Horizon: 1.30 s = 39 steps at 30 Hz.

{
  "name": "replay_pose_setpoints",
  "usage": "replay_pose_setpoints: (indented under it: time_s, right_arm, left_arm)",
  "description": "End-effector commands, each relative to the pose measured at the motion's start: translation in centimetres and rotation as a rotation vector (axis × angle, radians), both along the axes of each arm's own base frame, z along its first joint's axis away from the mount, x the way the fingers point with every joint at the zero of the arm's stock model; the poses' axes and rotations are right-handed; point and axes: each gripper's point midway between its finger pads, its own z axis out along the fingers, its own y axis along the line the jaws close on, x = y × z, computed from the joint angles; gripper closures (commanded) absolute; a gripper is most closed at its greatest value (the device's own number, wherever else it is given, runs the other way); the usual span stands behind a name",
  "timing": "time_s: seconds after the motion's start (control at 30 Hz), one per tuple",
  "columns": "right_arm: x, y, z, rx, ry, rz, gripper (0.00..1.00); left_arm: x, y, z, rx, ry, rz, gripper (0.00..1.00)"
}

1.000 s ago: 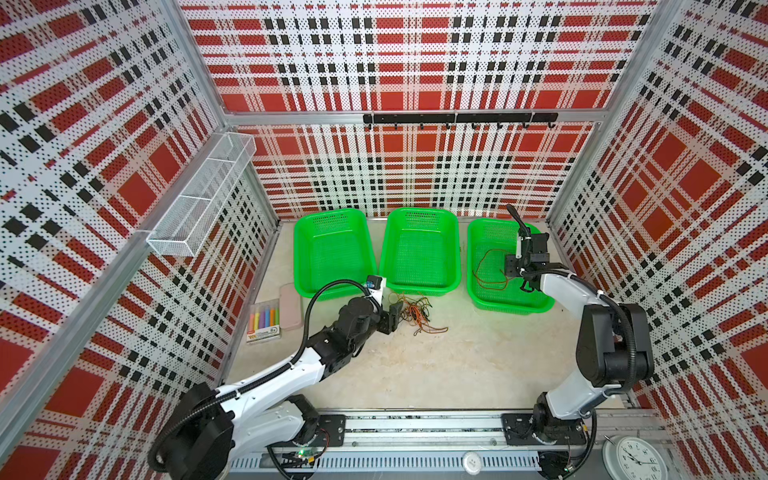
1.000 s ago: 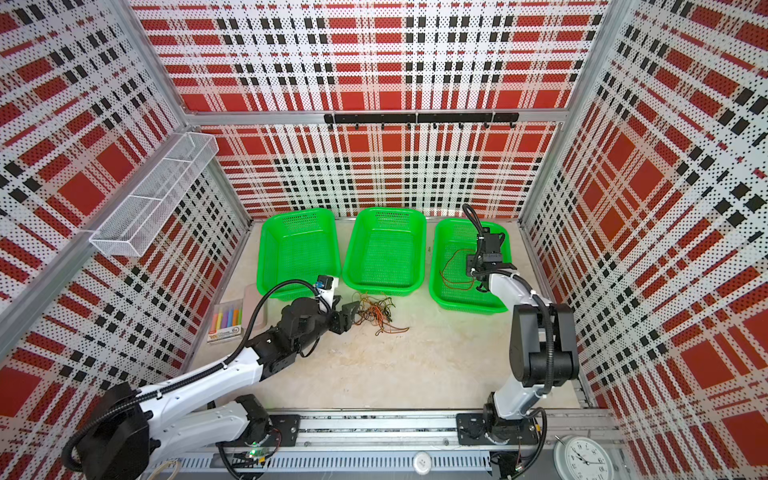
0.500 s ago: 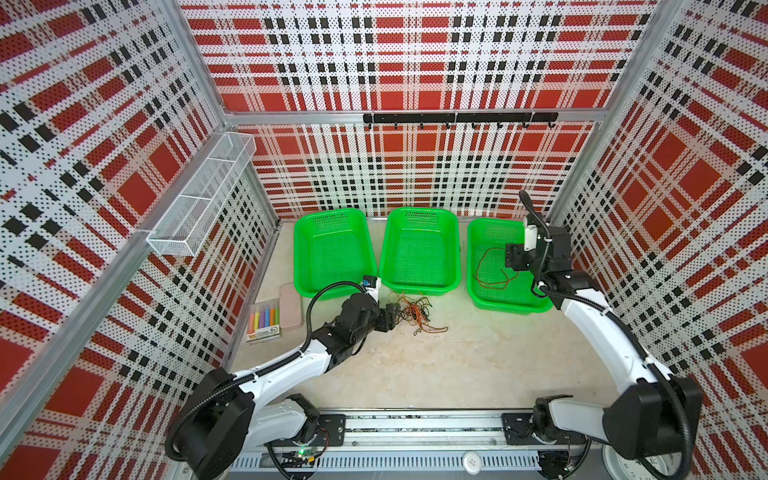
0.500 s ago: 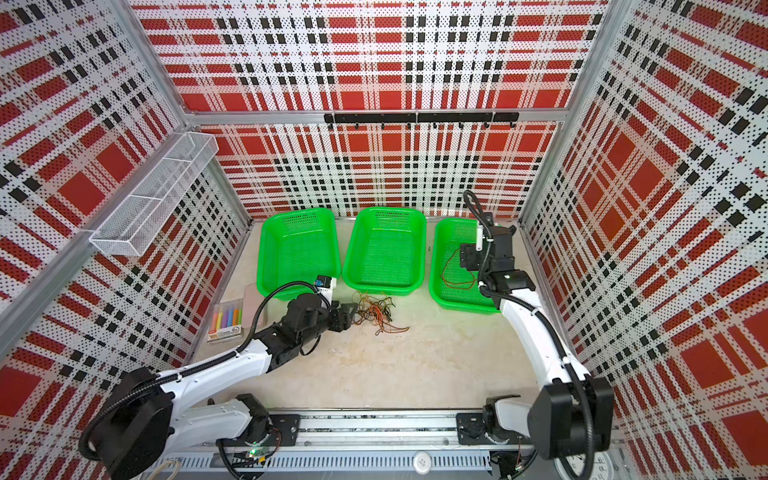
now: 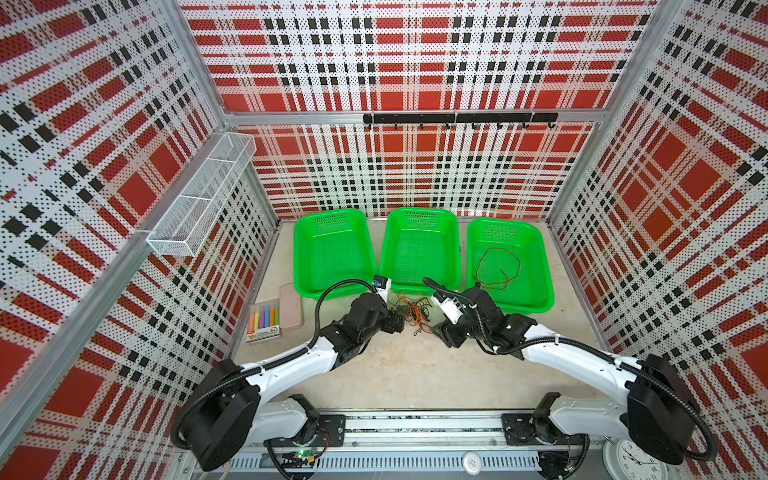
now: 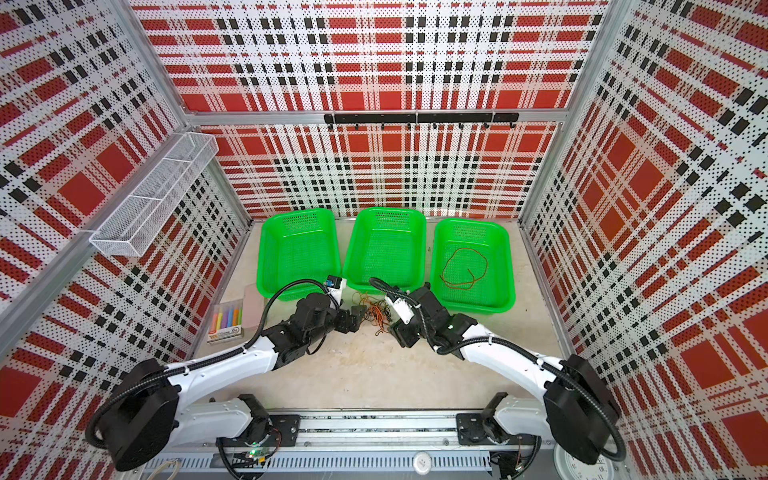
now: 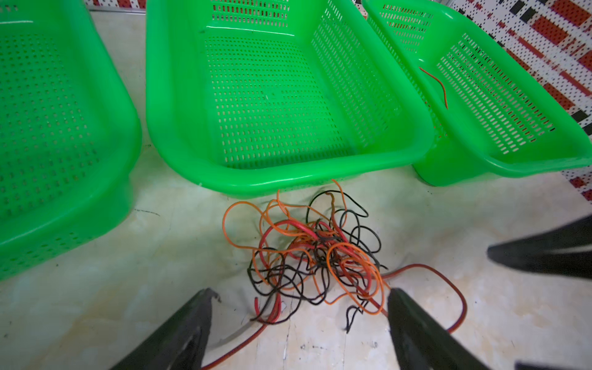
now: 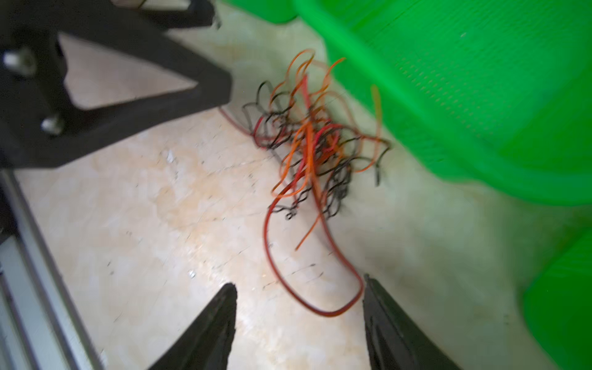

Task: Untangle and sort cables by color
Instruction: Untie the cable.

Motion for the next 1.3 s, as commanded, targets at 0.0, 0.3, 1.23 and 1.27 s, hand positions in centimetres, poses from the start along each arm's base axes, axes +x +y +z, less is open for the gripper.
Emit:
replay_pose_setpoints:
  time_s: [0.0, 0.3, 1.23, 1.27]
  right_arm:
    - [0.0, 1.1, -0.8, 0.001, -0.006, 0.031, 0.35]
    - [0.7, 1.2, -3.9, -0.146, 0.003, 0.099, 0.36]
    - [2.0, 1.0, 9.3, -0.161, -0.428, 0.277, 1.00]
    - [1.9, 1.1, 9.7, -0.153, -0.435, 0.282, 1.00]
  left_arm:
    - [0.7, -0.5, 1.0, 0.122, -0.078, -0.013, 0.14]
    - [2.8, 3.7, 2.6, 0.177, -0.168, 0.089, 0.16]
    - [-5.5, -2.9, 7.3, 0.304, -0.772, -0.374, 0.31]
    - [-5.7, -3.4, 7.2, 0.295, -0.768, -0.392, 0.32]
